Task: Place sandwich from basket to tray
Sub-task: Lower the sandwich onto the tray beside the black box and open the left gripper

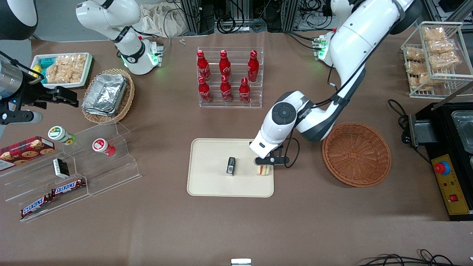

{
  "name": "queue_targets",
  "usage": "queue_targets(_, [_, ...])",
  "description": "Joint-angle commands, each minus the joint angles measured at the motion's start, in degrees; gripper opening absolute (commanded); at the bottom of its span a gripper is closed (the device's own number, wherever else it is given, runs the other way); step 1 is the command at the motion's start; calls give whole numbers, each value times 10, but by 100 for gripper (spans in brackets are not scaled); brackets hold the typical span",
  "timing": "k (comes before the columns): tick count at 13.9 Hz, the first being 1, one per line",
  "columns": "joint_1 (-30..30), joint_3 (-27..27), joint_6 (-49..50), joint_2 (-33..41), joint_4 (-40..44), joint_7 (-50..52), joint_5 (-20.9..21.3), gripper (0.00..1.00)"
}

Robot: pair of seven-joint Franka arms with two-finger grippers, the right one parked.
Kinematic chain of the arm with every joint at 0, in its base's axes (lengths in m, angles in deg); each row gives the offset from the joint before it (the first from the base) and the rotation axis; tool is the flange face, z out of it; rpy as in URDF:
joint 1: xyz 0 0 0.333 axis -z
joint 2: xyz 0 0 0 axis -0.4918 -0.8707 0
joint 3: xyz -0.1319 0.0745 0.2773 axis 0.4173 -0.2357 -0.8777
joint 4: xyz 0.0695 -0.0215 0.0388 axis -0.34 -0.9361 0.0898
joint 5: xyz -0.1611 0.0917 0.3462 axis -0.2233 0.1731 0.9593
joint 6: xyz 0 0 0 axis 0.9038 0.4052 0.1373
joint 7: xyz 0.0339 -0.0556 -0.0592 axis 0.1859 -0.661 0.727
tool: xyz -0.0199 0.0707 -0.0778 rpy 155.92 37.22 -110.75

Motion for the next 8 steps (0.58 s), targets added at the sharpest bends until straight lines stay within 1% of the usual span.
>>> queue_targets(1, [4, -3, -28, -39, 23, 14, 89, 32])
queue_targets(2, [4, -3, -28, -42, 22, 17, 111, 48])
queue_targets(3, [3, -3, -28, -45, 23, 20, 113, 63])
queue_targets(4, [4, -3, -28, -44, 23, 21, 114, 83])
queue_targets(5, [5, -3, -28, -42, 22, 23, 113, 99])
queue_targets(6, [3, -3, -22, -35, 19, 37, 110, 99])
queue_targets(8, [3, -2, 0, 7, 17, 104, 108, 100])
